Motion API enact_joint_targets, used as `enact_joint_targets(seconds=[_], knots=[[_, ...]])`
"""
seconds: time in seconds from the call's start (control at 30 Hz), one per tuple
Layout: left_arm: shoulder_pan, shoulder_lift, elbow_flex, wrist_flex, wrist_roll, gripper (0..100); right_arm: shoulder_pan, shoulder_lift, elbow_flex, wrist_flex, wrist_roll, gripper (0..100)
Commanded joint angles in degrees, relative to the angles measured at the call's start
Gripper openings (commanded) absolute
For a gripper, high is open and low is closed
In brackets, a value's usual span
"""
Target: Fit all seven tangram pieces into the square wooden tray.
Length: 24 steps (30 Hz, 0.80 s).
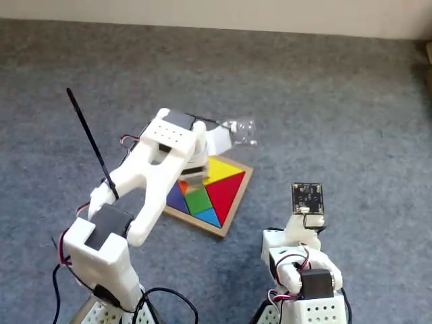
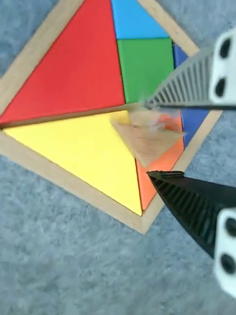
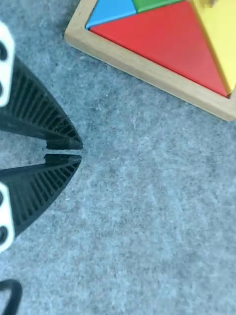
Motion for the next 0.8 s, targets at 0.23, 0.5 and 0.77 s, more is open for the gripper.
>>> enact_joint_targets(seconds=[0.23, 0.5, 0.77], knots=[[0.0, -0.5, -9.4, 7.8, 8.1, 24, 0.7, -1.0, 7.7, 0.3, -0.4, 3.4], [-2.7, -0.5, -16.4, 15.0, 26.5, 21, 0.7, -1.0, 7.7, 0.3, -0.4, 3.4], [-2.7, -0.5, -16.7, 16.5, 50.5, 20, 0.7, -1.0, 7.7, 0.3, -0.4, 3.4]])
